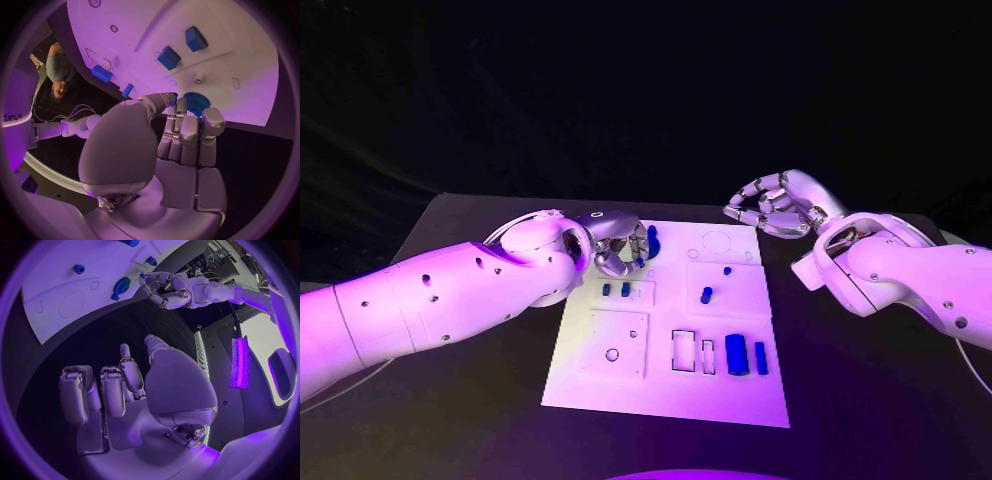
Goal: Assemble the parts on the task board
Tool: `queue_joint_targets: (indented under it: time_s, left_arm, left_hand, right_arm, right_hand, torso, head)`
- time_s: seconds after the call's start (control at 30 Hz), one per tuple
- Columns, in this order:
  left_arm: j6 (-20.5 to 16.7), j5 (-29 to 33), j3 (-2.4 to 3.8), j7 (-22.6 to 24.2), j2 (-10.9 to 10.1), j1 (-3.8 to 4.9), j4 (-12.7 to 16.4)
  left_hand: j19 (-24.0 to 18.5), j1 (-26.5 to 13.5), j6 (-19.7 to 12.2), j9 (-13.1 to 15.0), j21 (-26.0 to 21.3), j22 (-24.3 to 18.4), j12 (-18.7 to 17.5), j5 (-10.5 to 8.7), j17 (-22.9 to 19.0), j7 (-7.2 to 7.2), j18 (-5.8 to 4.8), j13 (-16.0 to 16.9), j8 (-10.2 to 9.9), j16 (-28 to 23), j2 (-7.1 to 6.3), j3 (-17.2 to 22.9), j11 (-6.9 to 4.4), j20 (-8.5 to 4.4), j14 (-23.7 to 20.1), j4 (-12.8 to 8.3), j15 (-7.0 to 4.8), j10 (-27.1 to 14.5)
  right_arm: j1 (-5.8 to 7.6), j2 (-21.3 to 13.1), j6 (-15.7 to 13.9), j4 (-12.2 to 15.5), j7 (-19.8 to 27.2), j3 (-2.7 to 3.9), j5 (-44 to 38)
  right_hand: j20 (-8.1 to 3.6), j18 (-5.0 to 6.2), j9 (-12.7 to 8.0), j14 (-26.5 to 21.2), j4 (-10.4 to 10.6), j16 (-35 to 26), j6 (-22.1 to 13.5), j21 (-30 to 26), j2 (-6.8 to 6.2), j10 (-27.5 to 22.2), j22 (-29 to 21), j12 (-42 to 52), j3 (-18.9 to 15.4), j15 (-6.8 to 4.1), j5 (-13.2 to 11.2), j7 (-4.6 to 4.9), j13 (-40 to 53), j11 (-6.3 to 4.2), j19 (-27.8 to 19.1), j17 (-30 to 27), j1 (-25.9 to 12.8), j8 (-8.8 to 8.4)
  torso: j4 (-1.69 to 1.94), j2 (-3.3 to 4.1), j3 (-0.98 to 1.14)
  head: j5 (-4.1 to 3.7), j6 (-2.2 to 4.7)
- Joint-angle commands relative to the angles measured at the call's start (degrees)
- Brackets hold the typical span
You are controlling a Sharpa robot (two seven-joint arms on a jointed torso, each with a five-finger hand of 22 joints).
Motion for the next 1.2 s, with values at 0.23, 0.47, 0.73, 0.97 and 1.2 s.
queue_joint_targets:
  time_s: [0.23,0.47,0.73,0.97,1.2]
  left_arm:
    - [0.5,2.42,0.17,-0.92,-2.38,-0.01,0.65]
    - [0.88,2.66,0.17,-1.12,-3.15,-0.05,0.58]
    - [1.42,2.8,0.17,-1.37,-3.5,-0.08,0.32]
    - [2.28,3.11,0.13,-1.45,-3.3,-0.1,-0.01]
    - [2.96,3.21,0.04,-1.65,-3.0,-0.31,-0.55]
  left_hand:
    - [-0.12,-0.49,0.57,0.1,0.19,0.0,-0.27,-0.18,-0.11,-0.01,-1.06,-0.06,-0.21,0.19,0.03,-0.33,-0.03,0.34,-0.09,0.01,0.36,0.38]
    - [-0.1,-0.46,0.82,0.16,0.17,0.01,-0.43,-0.18,-0.21,-0.04,-1.06,-0.08,-0.26,0.2,0.05,-0.36,-0.07,0.36,-0.11,-0.02,0.34,0.7]
    - [-0.08,-0.46,0.92,0.18,0.17,0.02,-0.5,-0.19,-0.28,-0.05,-1.06,-0.09,-0.28,0.19,0.06,-0.38,-0.09,0.37,-0.13,-0.03,0.34,0.81]
    - [-0.08,-0.46,0.92,0.18,0.17,0.02,-0.5,-0.19,-0.28,-0.05,-1.06,-0.09,-0.28,0.19,0.06,-0.38,-0.09,0.37,-0.13,-0.03,0.34,0.81]
    - [-0.07,-0.56,1.03,0.21,0.14,0.02,-0.65,-0.22,-0.27,-0.05,-1.06,-0.11,-0.35,0.22,0.03,-0.47,-0.09,0.37,-0.11,0.02,0.33,0.97]
  right_arm:
    - [-0.1,0.03,0.56,-0.07,0.38,0.0,-0.37]
    - [-0.15,0.09,0.59,-0.1,0.39,0.0,-0.37]
    - [-0.17,0.05,0.61,-0.07,0.37,0.0,-0.37]
    - [-0.18,0.06,0.62,-0.02,0.37,0.0,-0.37]
    - [-0.18,0.05,0.62,0.03,0.38,0.0,-0.37]
  right_hand:
    - [-0.4,0.81,0.09,4.46,-0.22,-0.28,-0.05,-0.33,0.28,0.06,12.14,0.04,-0.12,-0.34,0.28,-0.17,0.74,-0.03,3.37,8.22,-0.18,0.34]
    - [-0.4,0.81,0.09,4.46,-0.22,-0.28,-0.05,-0.33,0.28,0.06,12.14,0.04,-0.12,-0.34,0.28,-0.17,0.74,-0.03,3.37,8.22,-0.18,0.34]
    - [-0.4,0.81,0.09,4.46,-0.22,-0.28,-0.05,-0.33,0.28,0.06,12.14,0.04,-0.12,-0.34,0.28,-0.17,0.74,-0.03,3.37,8.22,-0.18,0.34]
    - [-0.4,0.81,0.09,4.46,-0.22,-0.28,-0.05,-0.33,0.28,0.06,12.14,0.04,-0.12,-0.34,0.28,-0.17,0.74,-0.03,3.37,8.22,-0.18,0.34]
    - [-0.4,0.81,0.09,4.46,-0.22,-0.28,-0.05,-0.33,0.28,0.06,12.14,0.04,-0.12,-0.34,0.28,-0.17,0.74,-0.03,3.37,8.22,-0.18,0.34]
  torso:
    - [-0.01,0.03,0.0]
    - [-0.15,0.14,0.0]
    - [-0.17,0.1,0.11]
    - [-0.21,0.11,0.13]
    - [-0.18,0.08,0.09]
  head:
    - [0.14,-0.08]
    - [0.31,-0.08]
    - [0.41,-0.12]
    - [0.65,-0.16]
    - [0.69,-0.17]
